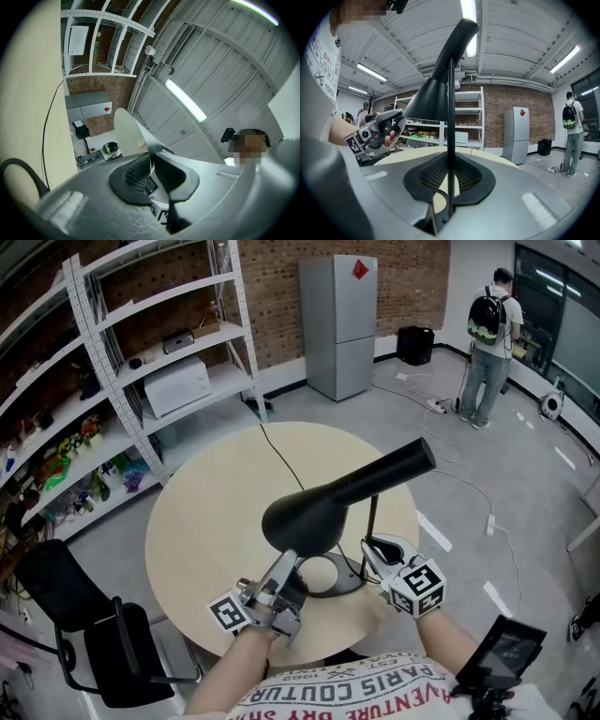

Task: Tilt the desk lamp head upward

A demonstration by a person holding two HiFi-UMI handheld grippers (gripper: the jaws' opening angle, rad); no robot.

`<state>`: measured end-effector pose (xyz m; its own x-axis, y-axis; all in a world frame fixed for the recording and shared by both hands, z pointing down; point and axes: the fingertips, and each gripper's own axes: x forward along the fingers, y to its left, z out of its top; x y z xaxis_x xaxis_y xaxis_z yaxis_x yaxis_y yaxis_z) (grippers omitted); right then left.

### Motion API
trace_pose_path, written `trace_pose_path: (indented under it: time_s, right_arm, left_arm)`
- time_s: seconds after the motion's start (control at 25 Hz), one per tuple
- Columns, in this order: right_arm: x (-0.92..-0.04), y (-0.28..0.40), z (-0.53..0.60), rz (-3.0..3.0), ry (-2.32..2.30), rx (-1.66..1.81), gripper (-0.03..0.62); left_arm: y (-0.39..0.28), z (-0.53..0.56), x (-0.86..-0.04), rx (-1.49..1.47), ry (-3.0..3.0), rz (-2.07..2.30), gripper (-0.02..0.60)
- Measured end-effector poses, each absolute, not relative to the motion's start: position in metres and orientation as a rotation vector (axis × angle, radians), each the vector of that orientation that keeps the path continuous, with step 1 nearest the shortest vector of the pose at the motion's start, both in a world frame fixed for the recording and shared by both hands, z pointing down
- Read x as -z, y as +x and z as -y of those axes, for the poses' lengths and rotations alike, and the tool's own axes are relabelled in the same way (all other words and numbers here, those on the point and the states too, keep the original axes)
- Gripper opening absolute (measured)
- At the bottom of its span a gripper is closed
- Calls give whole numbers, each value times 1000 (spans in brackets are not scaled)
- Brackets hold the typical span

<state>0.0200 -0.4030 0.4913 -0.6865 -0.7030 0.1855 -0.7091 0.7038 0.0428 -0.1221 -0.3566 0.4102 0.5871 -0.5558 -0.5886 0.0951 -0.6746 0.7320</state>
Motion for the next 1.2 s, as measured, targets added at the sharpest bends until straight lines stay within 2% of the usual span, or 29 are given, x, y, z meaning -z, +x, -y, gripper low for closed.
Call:
trace_pose_path:
  time_s: [1.2]
  right_arm:
    - [-504,15,413,2705,1118,-71,38]
  left_arm:
    - [-174,374,-340,1172,2249,477,14]
